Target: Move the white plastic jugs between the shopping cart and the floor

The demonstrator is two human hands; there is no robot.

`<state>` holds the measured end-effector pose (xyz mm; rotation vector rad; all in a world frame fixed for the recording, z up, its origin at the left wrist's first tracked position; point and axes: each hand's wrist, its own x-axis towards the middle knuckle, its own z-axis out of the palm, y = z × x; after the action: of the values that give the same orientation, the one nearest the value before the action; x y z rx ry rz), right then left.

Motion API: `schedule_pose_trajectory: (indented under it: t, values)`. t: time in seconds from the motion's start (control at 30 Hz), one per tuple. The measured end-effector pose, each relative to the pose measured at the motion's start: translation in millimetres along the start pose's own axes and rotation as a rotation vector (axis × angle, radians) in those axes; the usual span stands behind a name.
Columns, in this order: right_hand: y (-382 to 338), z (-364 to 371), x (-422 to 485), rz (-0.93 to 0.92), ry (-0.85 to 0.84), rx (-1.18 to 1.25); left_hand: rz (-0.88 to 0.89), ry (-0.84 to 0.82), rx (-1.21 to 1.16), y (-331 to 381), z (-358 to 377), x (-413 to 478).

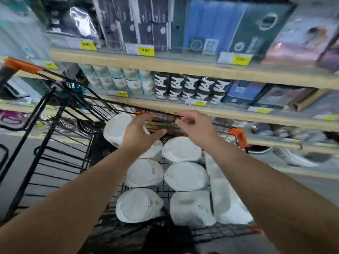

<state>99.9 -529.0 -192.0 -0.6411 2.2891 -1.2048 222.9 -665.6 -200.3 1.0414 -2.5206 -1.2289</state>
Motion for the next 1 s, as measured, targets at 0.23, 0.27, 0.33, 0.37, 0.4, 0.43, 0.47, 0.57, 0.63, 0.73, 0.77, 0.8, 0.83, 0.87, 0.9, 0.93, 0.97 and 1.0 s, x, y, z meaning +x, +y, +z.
schedule_pose_trajectory:
  t: [0.23,0.27,0.33,0.37,0.4,0.43,0.47,0.57,0.63,0.73,0.77,0.8,0.83,0.87,0.9,0.93,0.97,1.0]
  values:
    - [65.4,-168.5,-128.4,0.009,0.267,0.128,0.282,-0.234,0.000,139.7,100.9,-78.5]
    - [77.6,-193.8,-145.9,0.019,0.306,0.131,0.315,-0.270,-0.015,160.3,119.1,-89.5]
    - [101.2,-242.0,-179.2,0.036,0.400,0.143,0.370,-0.326,-0.076,201.2,158.4,-110.8]
    - [113.8,-264.9,-196.2,0.048,0.456,0.158,0.403,-0.353,-0.098,221.3,179.0,-121.4]
    - [126.5,-286.3,-213.0,0.063,0.508,0.180,0.437,-0.388,-0.110,240.8,199.6,-132.0]
    - [138.8,-306.9,-229.7,0.081,0.553,0.199,0.468,-0.429,-0.119,260.6,219.6,-143.1]
    - [151.4,-326.8,-245.9,0.104,0.595,0.207,0.495,-0.470,-0.123,279.8,239.3,-153.3]
    - [186.9,-381.6,-291.5,0.181,0.715,0.205,0.589,-0.591,-0.139,336.5,297.8,-179.3]
    - [210.2,-413.3,-316.8,0.238,0.794,0.207,0.646,-0.679,-0.129,371.9,336.3,-193.3]
    - [249.3,-457.4,-348.0,0.314,0.920,0.220,0.722,-0.798,-0.114,420.1,398.3,-209.5]
    - [263.4,-472.1,-356.1,0.335,0.965,0.223,0.743,-0.838,-0.111,435.5,420.2,-214.2]
    - [277.8,-487.2,-362.5,0.361,1.004,0.226,0.757,-0.878,-0.106,450.2,442.9,-216.9]
    - [291.9,-503.0,-367.7,0.390,1.038,0.230,0.773,-0.917,-0.102,465.6,466.0,-218.9]
    - [307.6,-519.5,-370.7,0.419,1.073,0.230,0.787,-0.951,-0.097,481.6,490.6,-219.7]
    - [322.1,-536.3,-373.5,0.446,1.107,0.224,0.809,-0.981,-0.094,497.5,515.0,-220.0]
    - [336.3,-553.1,-375.6,0.470,1.136,0.216,0.827,-1.013,-0.093,513.8,538.6,-220.6]
    - [350.3,-570.5,-377.3,0.491,1.165,0.220,0.846,-1.045,-0.092,531.2,561.2,-221.5]
    - [363.9,-587.9,-378.7,0.515,1.197,0.234,0.855,-1.077,-0.086,548.5,583.3,-221.9]
